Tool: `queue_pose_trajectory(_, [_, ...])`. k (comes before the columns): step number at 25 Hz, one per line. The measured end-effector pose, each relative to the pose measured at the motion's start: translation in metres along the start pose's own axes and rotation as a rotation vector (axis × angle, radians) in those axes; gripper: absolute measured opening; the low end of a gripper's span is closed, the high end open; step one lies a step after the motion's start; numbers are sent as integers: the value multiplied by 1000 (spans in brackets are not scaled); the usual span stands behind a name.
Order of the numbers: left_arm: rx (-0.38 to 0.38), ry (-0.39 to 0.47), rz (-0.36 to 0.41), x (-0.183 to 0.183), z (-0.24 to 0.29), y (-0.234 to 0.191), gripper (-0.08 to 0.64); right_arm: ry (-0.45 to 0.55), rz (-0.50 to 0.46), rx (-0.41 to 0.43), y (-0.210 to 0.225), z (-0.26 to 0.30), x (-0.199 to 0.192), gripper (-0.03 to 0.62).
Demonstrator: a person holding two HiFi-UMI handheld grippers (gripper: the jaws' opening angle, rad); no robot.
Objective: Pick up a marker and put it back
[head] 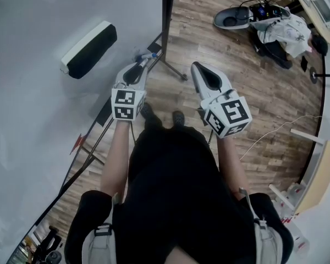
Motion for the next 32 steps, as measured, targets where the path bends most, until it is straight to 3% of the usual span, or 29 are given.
queue_pose_trajectory(19, [87, 56, -15, 21, -29, -1, 81, 22, -12, 60, -2, -10, 6, 2])
queue_pose_trajectory(32, [202, 160, -23, 60, -76, 13, 80, 44, -21, 146, -4, -30, 10, 2])
Point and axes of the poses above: the fingertips, and each gripper's own axes: z forward along the fingers, y to its right, x out of its top, the point moved 1 cm from there along -z, backward along the fingers, and after that the axes turned 7 degrees about x, right-handed, at the moved point
